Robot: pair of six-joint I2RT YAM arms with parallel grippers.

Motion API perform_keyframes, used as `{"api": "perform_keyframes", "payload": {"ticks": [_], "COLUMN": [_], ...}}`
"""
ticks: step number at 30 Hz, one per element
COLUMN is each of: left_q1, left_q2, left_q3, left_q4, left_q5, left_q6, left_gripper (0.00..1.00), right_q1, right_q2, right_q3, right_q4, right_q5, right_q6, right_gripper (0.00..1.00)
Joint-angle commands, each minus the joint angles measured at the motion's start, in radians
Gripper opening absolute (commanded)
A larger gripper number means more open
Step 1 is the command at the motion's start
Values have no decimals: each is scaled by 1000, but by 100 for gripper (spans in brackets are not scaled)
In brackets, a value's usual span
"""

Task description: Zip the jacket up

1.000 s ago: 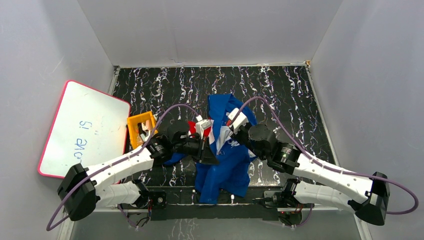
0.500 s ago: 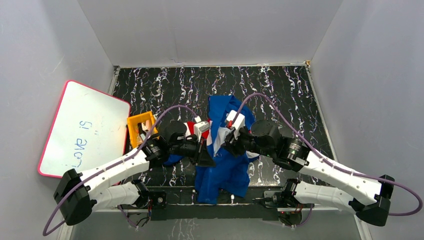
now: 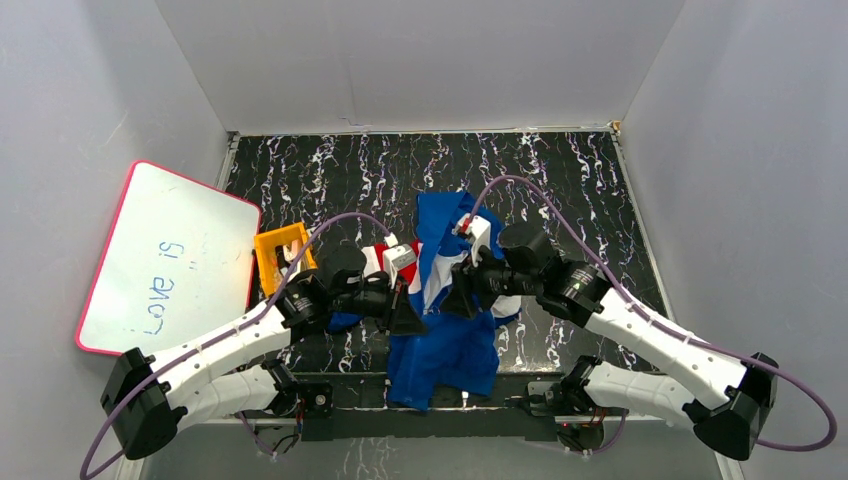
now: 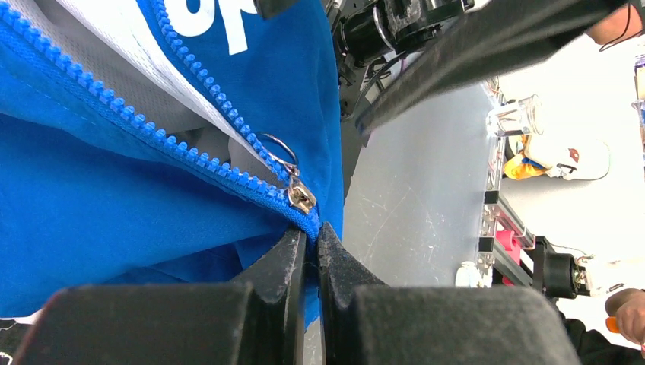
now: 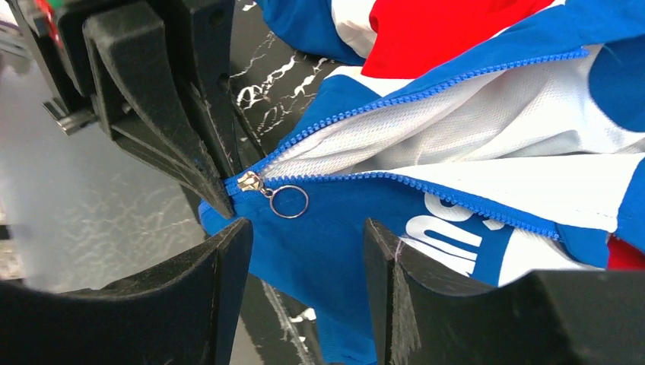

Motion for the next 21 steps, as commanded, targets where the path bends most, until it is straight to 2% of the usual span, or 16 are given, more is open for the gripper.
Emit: {"api": "perform_keyframes", "payload": {"ticks": [1, 7, 21], "left_q1": [-3, -3, -3], "left_q2": [-37, -31, -15], "left_q3": [-10, -6, -7], "left_q4": [19, 45, 97], "left_q5": [22, 28, 35], "left_q6": [26, 27, 16], "left_gripper": [0, 0, 0], "right_q1": [-102, -186, -190], "right_q2": [25, 38, 89], "right_q3": [33, -51, -168], "right_q4": [46, 168, 387], "right_q5": [-200, -374, -436], "right_q6": [86, 171, 313], "right_gripper": [63, 63, 61]}}
